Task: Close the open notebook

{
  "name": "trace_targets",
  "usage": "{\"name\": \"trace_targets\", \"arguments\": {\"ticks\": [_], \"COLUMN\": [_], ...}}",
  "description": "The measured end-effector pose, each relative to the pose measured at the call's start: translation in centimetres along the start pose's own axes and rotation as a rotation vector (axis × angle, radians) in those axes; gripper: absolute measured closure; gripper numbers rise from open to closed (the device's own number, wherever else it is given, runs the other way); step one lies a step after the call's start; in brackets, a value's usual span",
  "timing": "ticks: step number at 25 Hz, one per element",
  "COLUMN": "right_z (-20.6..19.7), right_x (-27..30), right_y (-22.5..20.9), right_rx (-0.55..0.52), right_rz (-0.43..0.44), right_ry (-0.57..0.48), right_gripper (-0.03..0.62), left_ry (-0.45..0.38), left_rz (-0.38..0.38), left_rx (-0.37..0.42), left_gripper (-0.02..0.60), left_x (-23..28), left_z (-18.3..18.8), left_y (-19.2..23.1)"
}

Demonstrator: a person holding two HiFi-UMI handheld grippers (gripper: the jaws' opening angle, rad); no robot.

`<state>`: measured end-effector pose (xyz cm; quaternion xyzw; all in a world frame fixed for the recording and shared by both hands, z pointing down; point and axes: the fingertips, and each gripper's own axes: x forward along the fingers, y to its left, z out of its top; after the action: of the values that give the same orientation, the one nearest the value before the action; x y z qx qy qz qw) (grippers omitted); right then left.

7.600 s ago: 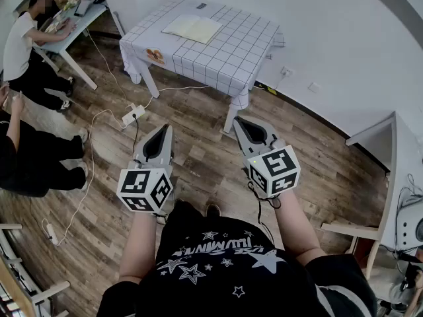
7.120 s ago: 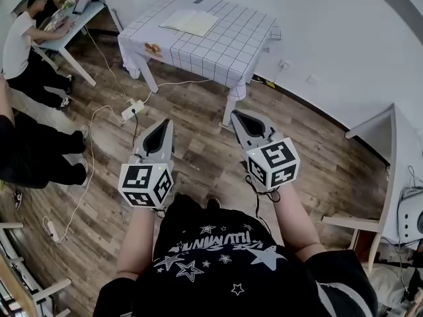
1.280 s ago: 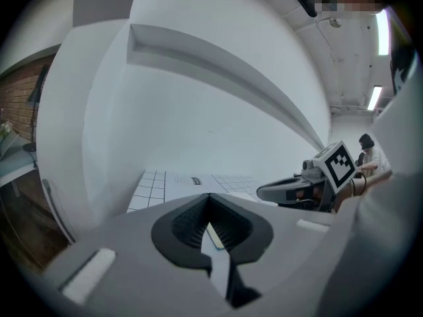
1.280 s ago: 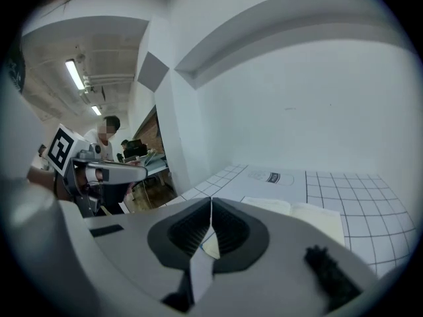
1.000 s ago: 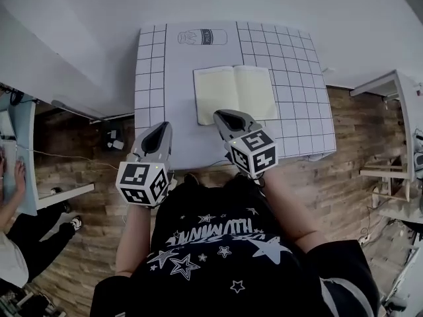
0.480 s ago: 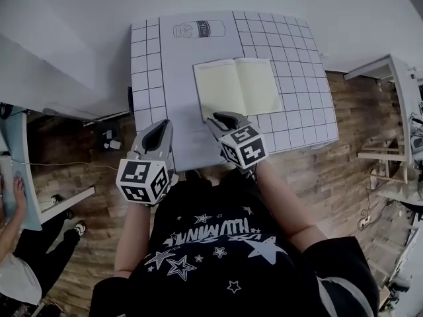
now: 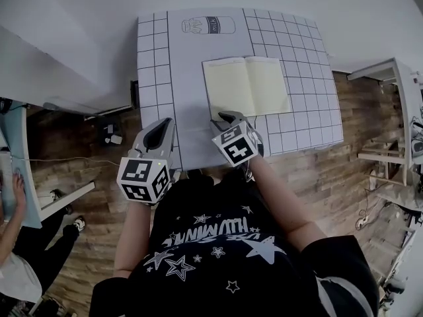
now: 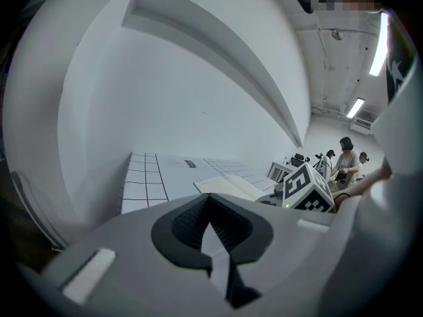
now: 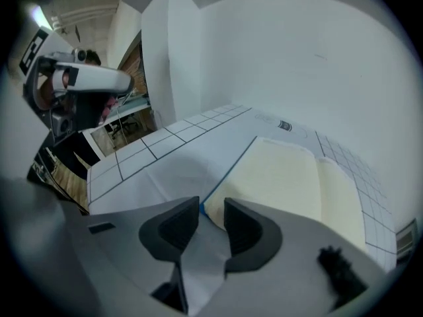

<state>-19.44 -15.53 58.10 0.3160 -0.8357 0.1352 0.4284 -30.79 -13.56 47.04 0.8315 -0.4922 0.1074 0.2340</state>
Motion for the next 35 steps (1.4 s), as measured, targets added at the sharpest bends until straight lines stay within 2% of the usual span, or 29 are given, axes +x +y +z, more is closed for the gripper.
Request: {"name": "trace_targets", "arguments": {"ticks": [5, 11, 17, 22, 28, 35], "right_z": [-0.1, 0.0, 0.2, 0.2, 1.0, 3.1], "right_x": [0.4, 0.5, 0.5, 0.3, -1.5, -5.4], "right_y": [0.3, 0.0, 0.0, -0.1, -0.3, -1.2], "right_rx": [-0.046, 0.002, 0.008, 0.009, 0.013, 0.051], "right_rz": [-0.021, -0.017, 0.004, 0.019, 0.026, 0.077], "right_ry": [0.015, 0.029, 0.030, 0.029, -0.047, -0.171], "right_gripper": [0.468, 0.470, 0.569, 0.576, 0.577, 0.577], "left_ry": [0.013, 0.021, 0.026, 0.027, 0.021, 0.000], "left_rz": [-0.007, -0.016, -0.031, -0.011, 0.006, 0.046], "left_rx": [0.000, 0.005, 0.030, 0.019, 0.033, 0.034], "left_gripper": [0.572, 0.572, 0.572, 0.572, 0.572, 0.572], "left_x": [0.0, 0.0, 0.0, -0.2, 0.0, 0.7], "left_z": [-0.5, -0.5, -0.7, -1.0, -0.7, 0.2], "left_y": [0.0, -0.2, -0.9, -1.2, -2.5, -4.5]}}
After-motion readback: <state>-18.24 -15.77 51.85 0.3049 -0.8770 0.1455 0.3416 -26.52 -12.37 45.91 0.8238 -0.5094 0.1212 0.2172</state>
